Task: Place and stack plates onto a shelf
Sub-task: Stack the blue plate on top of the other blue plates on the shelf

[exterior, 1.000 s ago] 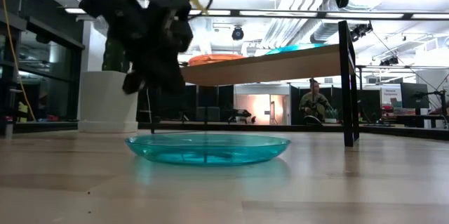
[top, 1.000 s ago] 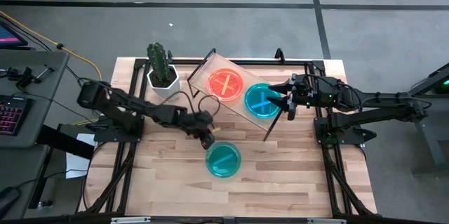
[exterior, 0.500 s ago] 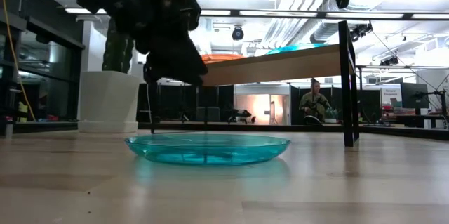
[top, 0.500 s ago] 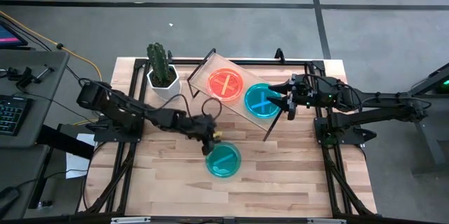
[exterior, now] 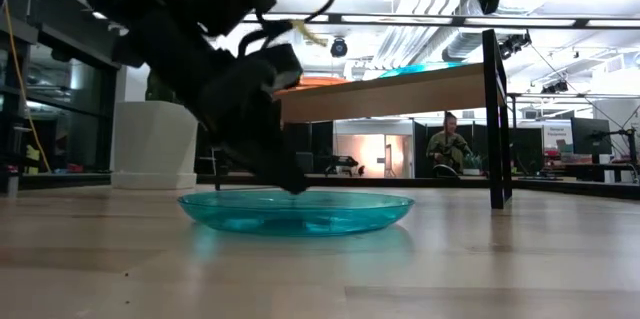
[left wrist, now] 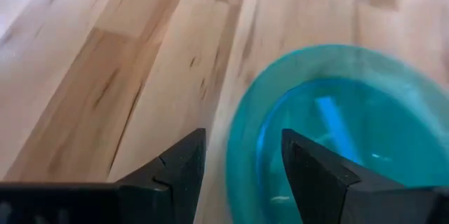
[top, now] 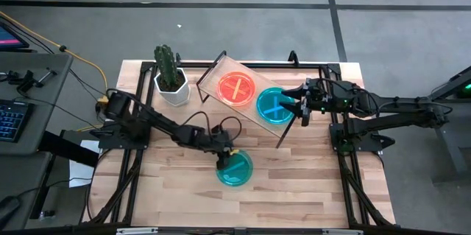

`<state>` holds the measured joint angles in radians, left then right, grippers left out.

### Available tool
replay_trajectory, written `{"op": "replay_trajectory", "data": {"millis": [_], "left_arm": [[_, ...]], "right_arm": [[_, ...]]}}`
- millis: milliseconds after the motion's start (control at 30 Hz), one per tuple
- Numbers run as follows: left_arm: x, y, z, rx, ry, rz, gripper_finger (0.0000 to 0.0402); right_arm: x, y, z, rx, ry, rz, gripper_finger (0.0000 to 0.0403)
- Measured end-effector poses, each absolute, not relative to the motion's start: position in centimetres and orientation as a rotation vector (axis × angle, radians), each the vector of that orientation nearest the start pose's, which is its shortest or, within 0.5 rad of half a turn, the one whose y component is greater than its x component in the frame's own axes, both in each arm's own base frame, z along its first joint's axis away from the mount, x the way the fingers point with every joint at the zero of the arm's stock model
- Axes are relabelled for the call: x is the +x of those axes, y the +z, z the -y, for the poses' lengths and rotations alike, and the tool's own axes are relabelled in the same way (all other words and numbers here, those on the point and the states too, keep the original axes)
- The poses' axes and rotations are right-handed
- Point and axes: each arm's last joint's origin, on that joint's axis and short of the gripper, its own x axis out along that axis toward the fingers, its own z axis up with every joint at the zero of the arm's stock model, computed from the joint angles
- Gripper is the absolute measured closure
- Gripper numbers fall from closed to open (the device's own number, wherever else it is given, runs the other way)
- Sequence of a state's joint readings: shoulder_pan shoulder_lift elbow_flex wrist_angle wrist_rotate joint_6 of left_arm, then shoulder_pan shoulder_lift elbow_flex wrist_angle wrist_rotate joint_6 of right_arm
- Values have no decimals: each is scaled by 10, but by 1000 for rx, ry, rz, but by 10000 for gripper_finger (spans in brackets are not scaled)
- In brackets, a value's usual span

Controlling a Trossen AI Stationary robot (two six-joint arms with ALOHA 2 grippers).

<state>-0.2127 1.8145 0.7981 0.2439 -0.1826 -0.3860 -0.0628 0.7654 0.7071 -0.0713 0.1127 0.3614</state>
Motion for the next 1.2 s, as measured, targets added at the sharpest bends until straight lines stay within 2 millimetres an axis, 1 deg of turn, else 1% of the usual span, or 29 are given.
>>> {"op": "replay_trajectory", "data": {"millis": [133, 333, 400, 500, 567, 633, 667, 700, 800, 900, 967, 1067, 1200], "left_arm": [[326, 106, 65, -233, 136, -780, 226], [326, 104, 65, -277, 135, -791, 228], [326, 104, 65, -276, 137, -794, 237], [326, 104, 65, -276, 150, -801, 275], [325, 103, 64, -273, 160, -808, 317], [325, 103, 64, -285, 167, -814, 368], [325, 102, 64, -298, 171, -814, 383], [325, 102, 63, -317, 174, -815, 391], [325, 105, 60, -355, 179, -816, 394], [323, 112, 52, -374, 198, -808, 400], [322, 122, 46, -365, 210, -796, 401], [319, 142, 36, -346, 210, -758, 401], [307, 173, 24, -331, 204, -719, 401]], "right_arm": [[173, 319, 14, 361, -198, -99, 169], [173, 319, 14, 361, -198, -104, 169], [173, 319, 14, 356, -198, -105, 169], [173, 319, 14, 355, -198, -105, 169], [173, 319, 14, 355, -198, -105, 169], [173, 319, 14, 354, -198, -105, 169], [173, 319, 14, 354, -198, -105, 169], [173, 319, 14, 354, -198, -104, 169], [173, 319, 14, 353, -198, -105, 169], [173, 319, 14, 353, -198, -105, 169], [173, 319, 14, 353, -199, -106, 169], [173, 318, 14, 353, -199, -109, 169], [173, 318, 14, 353, -200, -113, 169]]}}
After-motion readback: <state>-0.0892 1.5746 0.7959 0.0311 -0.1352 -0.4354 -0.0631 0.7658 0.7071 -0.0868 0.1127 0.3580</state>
